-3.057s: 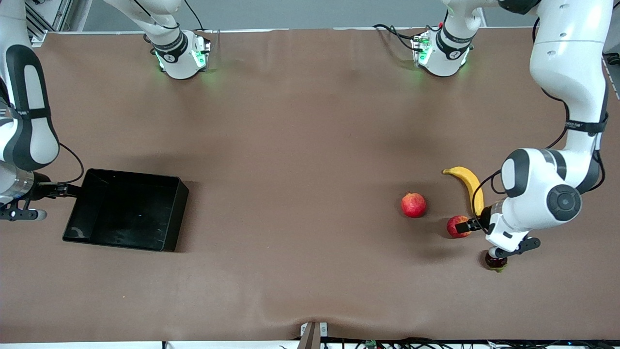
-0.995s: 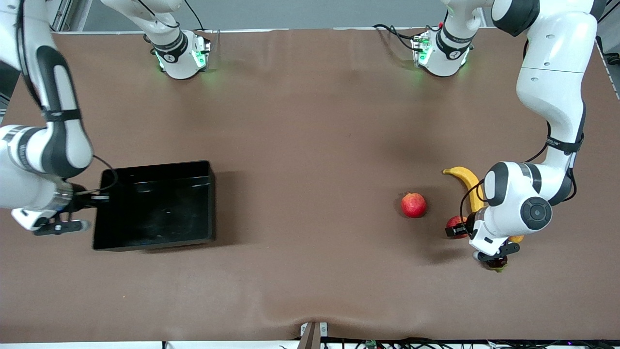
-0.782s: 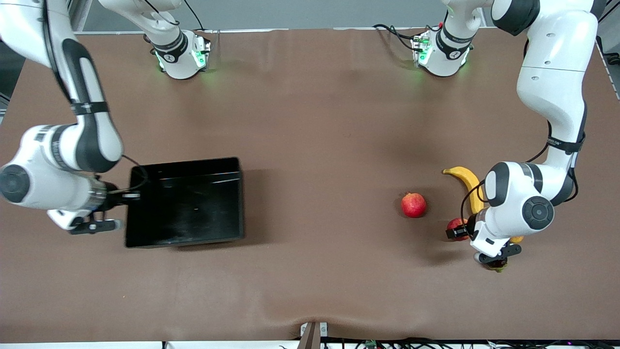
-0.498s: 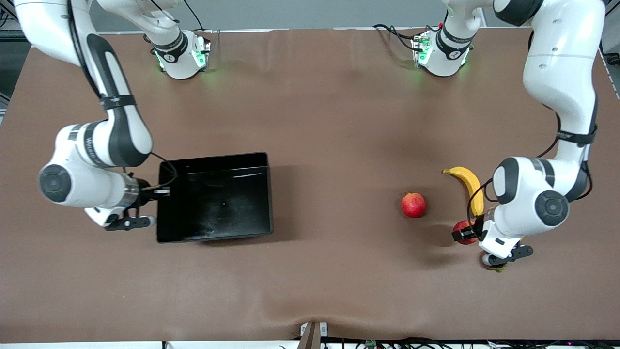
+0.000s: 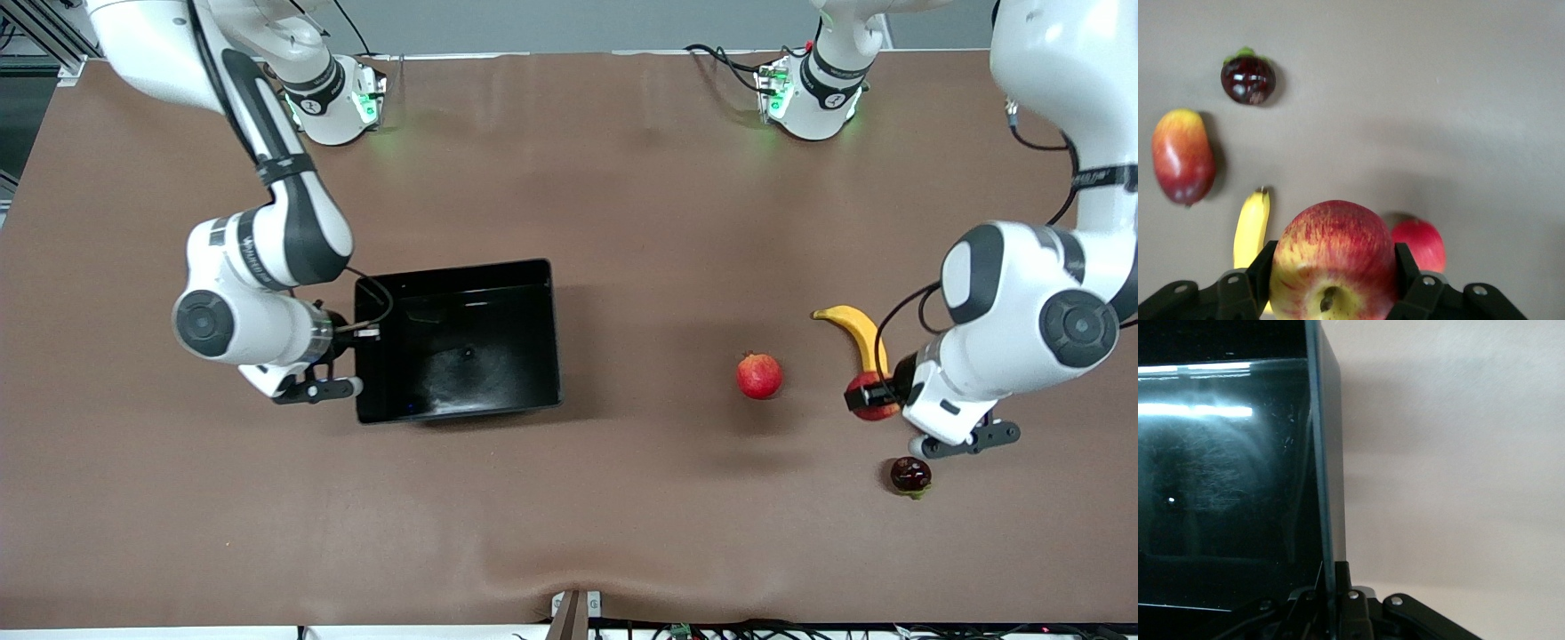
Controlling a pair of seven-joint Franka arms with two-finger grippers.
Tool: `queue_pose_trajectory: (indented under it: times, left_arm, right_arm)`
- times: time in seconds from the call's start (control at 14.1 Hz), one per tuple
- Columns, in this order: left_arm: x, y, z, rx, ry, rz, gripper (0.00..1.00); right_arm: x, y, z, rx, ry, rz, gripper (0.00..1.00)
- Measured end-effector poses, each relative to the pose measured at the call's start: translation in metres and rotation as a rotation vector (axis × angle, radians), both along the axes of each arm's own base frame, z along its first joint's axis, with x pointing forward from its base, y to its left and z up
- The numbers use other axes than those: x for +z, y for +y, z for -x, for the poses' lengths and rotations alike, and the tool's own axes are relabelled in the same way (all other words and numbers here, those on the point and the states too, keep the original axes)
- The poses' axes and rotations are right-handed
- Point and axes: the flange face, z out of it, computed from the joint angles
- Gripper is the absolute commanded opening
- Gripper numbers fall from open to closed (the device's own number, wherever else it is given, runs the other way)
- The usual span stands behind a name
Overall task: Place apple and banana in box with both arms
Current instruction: 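Pull the box toward the fruit with the right gripper while the left lifts the apple, then lower the apple into the black box and open the left gripper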
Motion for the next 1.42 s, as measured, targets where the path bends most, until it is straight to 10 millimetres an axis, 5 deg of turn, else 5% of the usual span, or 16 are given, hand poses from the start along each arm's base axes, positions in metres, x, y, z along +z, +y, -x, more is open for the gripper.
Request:
queue_pose_trajectory:
  times: [0.28,0.5,1.14,1.21,1.28,1.35,1.42]
  left_arm:
    - [0.036,-0.049,0.025,0.023,0.037,0.01,0.0]
    - [0.045,-0.101,0.048,0.051,0.056,0.025,0.0]
    - [0.003,-0.255,0.135,0.168,0.104,0.058,0.0]
    - [-0.005,-0.272,0.144,0.191,0.103,0.054,0.0]
    - [-0.017,-0.285,0.152,0.208,0.101,0.042,0.0]
    - [-0.032,-0.295,0.159,0.221,0.098,0.023,0.0]
    - [-0.05,-0.303,0.164,0.23,0.098,0.005,0.0]
  right_arm:
    - [0.001,0.052,0.03,-0.075,-0.025,0.031,0.0]
    - [0.001,0.102,0.061,-0.143,-0.041,0.058,0.0]
    - [-0.009,0.207,0.121,-0.259,-0.1,0.073,0.0]
    - [-0.014,0.212,0.124,-0.271,-0.097,0.079,0.09]
    - [-0.017,0.213,0.125,-0.278,-0.093,0.085,0.68]
    - [-0.019,0.212,0.124,-0.282,-0.095,0.085,1.0]
    - [-0.018,0.211,0.122,-0.286,-0.098,0.085,1.0]
